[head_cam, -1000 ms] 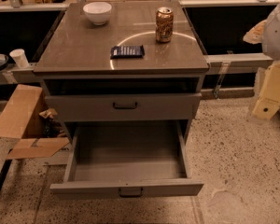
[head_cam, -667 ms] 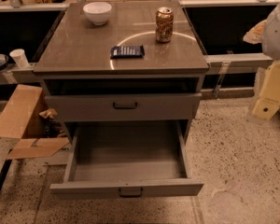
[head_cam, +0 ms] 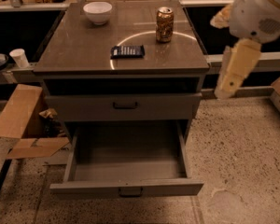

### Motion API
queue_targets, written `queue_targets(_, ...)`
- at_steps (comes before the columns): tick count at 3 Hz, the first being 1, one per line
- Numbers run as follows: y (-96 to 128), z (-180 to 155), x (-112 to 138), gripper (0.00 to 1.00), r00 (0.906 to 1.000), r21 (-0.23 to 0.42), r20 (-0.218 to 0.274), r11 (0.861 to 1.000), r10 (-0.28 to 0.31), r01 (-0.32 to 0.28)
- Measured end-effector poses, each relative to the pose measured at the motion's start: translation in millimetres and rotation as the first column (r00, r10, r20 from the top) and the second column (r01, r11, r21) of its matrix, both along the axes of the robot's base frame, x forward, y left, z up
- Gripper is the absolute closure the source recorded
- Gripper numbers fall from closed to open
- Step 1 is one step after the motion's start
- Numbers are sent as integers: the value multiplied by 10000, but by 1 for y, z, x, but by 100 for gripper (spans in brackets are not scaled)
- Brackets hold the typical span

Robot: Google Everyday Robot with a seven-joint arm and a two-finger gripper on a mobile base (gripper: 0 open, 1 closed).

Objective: Place rxbar blueberry into middle drawer

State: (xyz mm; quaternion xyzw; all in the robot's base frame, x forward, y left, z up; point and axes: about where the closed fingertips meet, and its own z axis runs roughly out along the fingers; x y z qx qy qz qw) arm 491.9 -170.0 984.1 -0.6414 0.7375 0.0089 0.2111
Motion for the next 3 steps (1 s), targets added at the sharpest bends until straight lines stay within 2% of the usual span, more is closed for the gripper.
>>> queue_targets(1,37,-7,34,0,9973,557,-42,9958,735,-731)
queue_targets(2,76,-30,62,0,9897,1232,-354,9833,1390,-1337)
queue_targets(3,77,-32,68,0,9894,1296,-314,9821,1417,-1365)
